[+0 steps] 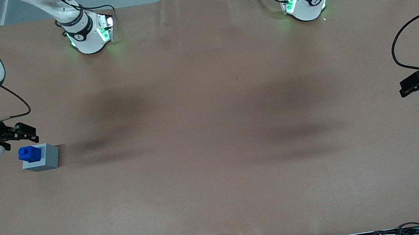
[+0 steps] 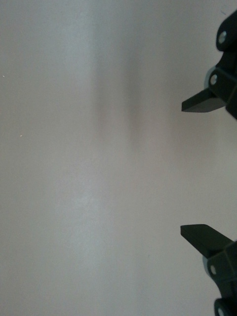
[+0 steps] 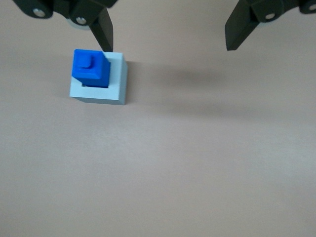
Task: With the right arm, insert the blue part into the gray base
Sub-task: 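Open the right gripper and raise it away from the base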
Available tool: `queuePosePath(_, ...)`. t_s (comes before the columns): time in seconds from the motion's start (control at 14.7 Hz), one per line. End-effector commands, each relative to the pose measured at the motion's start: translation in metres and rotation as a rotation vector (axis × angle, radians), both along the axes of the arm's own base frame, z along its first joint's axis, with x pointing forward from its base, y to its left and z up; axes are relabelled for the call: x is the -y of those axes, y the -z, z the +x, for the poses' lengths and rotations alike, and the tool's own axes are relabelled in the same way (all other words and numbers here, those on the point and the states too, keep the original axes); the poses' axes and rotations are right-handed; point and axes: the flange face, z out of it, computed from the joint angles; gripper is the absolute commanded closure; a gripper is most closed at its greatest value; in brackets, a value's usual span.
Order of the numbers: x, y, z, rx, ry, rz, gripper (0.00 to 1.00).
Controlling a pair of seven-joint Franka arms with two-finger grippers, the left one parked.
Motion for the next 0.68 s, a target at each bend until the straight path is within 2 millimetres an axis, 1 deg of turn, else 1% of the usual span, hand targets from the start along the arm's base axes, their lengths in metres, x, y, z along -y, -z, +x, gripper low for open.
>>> queuePosePath(0.0, -0.028, -0.027, -0.016, 0.016, 0.033, 0.013, 0.0)
queuePosePath(0.14, -0.04, -0.044, -0.024, 0.031, 0.043, 0.015, 0.0)
queuePosePath(0.27, -0.043, -0.063, -0.032, 0.046, 0.04, 0.016, 0.0)
queuePosePath(0.54, -0.039, -0.112, -0.039, 0.009, 0.059, 0.02, 0.0)
queuePosePath(0.61, -0.036, -0.125, -0.04, 0.01, 0.09, 0.023, 0.0)
